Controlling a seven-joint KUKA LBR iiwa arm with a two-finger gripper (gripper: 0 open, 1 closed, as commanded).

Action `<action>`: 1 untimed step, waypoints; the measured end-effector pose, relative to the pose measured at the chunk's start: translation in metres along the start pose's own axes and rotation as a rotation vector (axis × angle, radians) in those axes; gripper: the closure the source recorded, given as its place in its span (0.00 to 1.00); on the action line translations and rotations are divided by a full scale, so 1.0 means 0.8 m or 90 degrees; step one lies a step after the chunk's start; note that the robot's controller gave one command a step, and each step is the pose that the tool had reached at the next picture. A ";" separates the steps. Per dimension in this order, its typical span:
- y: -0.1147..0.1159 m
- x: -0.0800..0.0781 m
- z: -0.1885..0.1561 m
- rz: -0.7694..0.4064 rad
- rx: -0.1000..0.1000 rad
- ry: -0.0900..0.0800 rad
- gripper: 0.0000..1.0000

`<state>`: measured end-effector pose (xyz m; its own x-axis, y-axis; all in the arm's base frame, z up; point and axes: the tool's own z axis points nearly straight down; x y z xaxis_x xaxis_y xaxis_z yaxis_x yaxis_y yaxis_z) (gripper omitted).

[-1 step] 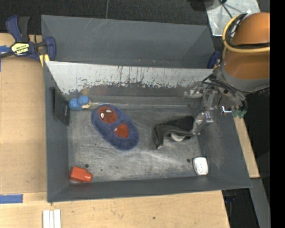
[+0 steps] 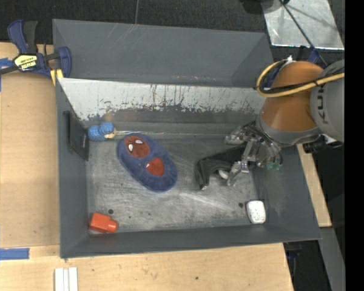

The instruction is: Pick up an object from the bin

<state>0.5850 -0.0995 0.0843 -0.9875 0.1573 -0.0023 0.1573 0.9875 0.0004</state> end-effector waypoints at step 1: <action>0.024 -0.001 -0.020 0.099 0.000 0.001 0.00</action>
Offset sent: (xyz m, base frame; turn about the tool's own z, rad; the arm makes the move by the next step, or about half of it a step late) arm 0.0035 0.0180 0.0157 0.1577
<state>0.5886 -0.0809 0.1000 -0.9513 0.3083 0.0000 0.3083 0.9513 0.0009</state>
